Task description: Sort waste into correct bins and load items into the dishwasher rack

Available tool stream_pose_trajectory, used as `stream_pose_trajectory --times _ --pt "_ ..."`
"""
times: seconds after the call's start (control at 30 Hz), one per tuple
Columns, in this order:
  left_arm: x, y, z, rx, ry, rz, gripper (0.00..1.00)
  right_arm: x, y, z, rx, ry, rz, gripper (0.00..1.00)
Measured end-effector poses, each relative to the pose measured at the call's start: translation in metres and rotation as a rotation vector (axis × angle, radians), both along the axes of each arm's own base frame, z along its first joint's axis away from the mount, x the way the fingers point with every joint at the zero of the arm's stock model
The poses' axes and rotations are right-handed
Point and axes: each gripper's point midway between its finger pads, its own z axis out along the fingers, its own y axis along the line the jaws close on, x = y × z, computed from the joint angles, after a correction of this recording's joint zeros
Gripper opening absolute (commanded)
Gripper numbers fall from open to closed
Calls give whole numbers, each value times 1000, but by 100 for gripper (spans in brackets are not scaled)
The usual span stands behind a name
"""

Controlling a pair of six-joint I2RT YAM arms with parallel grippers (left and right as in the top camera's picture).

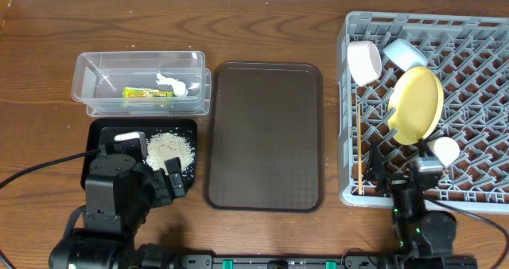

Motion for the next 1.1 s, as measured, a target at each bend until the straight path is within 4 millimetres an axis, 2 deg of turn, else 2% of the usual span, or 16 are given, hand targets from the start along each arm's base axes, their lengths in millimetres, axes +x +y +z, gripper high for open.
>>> stream_pose_trajectory --times 0.07,0.1,1.1 --pt "0 0 0 0 0 0 98 0 1 -16 -4 60 8 99" --pt "0 0 0 0 0 0 98 0 2 -17 -4 64 11 99" --pt "0 0 0 0 0 0 98 0 3 -17 -8 63 18 99"
